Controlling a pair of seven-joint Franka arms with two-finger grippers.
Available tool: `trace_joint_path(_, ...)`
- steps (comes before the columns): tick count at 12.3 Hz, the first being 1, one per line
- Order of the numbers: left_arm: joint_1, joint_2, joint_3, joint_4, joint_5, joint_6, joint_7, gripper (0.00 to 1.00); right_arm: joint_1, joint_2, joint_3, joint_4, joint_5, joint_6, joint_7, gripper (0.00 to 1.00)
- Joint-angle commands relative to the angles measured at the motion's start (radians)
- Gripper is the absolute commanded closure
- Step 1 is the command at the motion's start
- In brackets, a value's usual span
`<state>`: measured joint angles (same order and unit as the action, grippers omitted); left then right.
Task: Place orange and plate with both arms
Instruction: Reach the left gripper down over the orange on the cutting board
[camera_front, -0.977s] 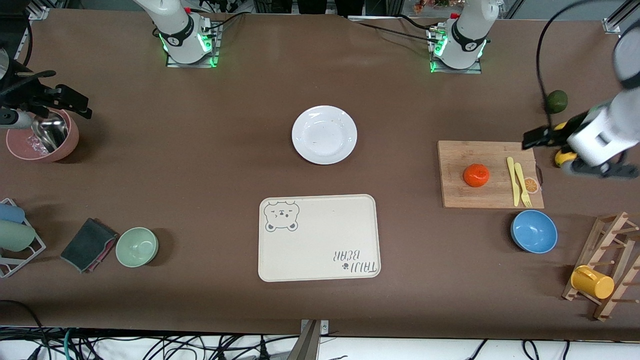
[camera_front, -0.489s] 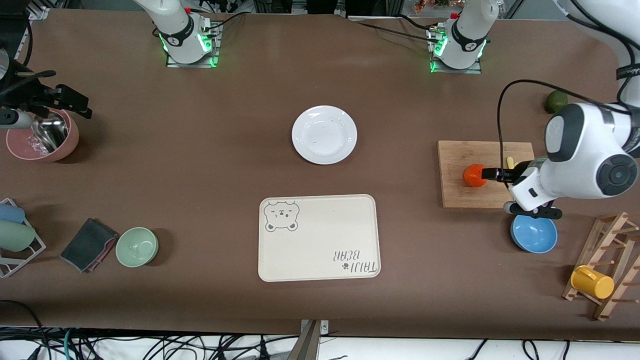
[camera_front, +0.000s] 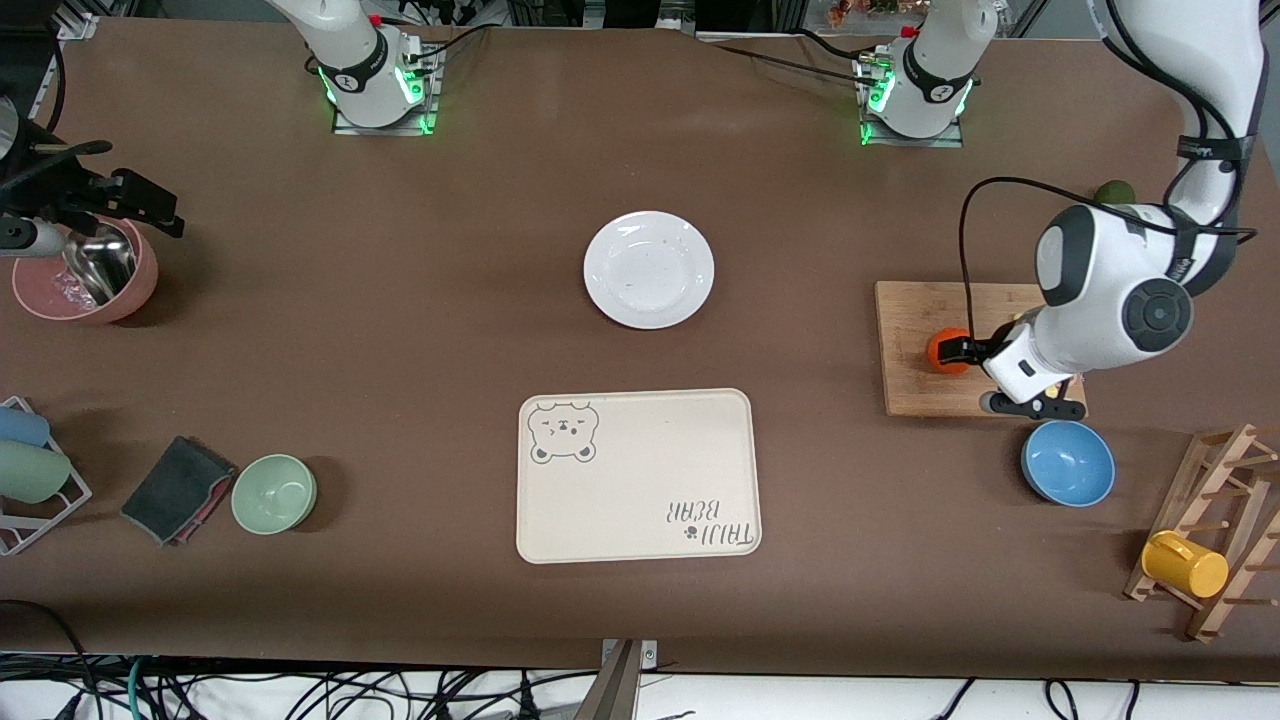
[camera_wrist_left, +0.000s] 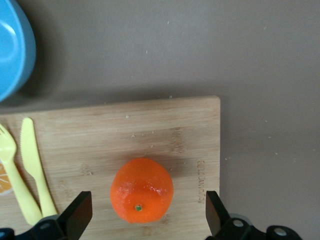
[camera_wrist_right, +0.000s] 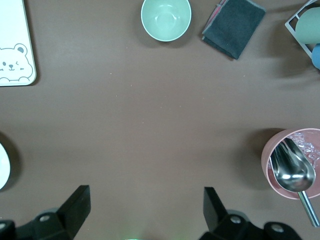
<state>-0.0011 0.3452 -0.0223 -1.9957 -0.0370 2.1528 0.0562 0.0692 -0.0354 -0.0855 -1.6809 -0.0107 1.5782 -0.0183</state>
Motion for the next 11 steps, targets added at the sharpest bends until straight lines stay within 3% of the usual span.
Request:
trace_joint_path(1, -0.01, -0.031, -0.002, -0.077, -0.012, 0.045, -0.033, 0.0, -0.002, -0.015, 0.004, -0.008, 0.005, -0.007, 0.008, 0.0)
trace_joint_path(11, 0.019, 0.057, 0.007, -0.074, 0.023, 0.042, -0.039, 0.0, -0.002, -0.017, 0.004, -0.008, 0.005, -0.009, 0.006, 0.0)
